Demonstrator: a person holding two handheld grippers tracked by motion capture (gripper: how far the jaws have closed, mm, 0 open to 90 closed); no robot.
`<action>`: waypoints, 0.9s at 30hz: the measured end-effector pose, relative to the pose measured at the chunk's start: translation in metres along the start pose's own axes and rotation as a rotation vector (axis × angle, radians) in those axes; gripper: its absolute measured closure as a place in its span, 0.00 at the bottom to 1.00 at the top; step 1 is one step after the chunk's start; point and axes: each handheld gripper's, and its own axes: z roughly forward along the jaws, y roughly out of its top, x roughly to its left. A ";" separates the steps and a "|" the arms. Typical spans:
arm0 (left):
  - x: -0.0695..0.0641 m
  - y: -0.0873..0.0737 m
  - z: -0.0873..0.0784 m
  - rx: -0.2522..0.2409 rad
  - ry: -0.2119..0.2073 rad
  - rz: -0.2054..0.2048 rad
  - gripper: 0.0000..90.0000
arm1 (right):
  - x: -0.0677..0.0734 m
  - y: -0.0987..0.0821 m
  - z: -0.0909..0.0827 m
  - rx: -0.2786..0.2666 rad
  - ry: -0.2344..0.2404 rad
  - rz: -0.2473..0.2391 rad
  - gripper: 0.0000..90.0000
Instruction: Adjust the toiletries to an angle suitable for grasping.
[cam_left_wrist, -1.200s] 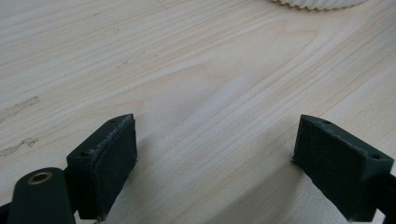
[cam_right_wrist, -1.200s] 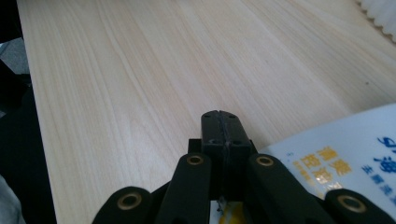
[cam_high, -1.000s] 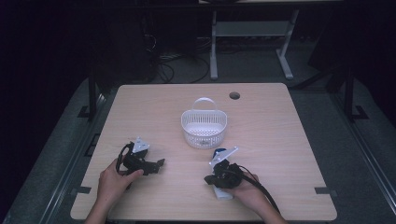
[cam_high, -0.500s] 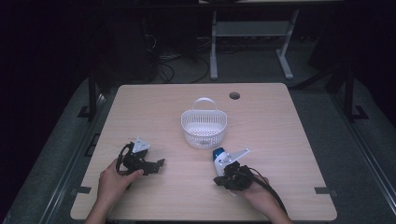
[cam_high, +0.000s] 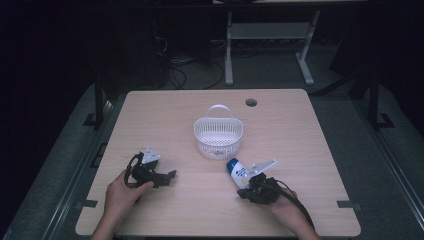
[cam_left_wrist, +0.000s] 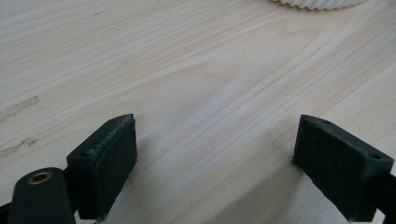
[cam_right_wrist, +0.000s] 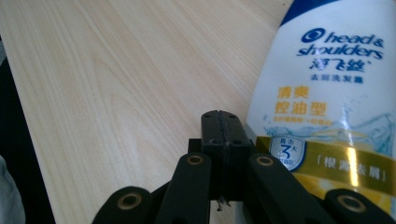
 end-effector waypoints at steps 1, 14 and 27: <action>0.000 0.000 0.000 0.000 0.000 0.000 0.14 | -0.001 -0.001 -0.001 -0.002 -0.003 0.003 0.99; 0.000 0.000 0.000 -0.001 0.001 0.000 0.14 | -0.012 -0.011 -0.012 -0.030 -0.005 0.027 0.92; 0.000 0.000 0.000 -0.001 0.000 0.000 0.14 | -0.016 -0.007 -0.032 -0.125 0.052 0.031 0.66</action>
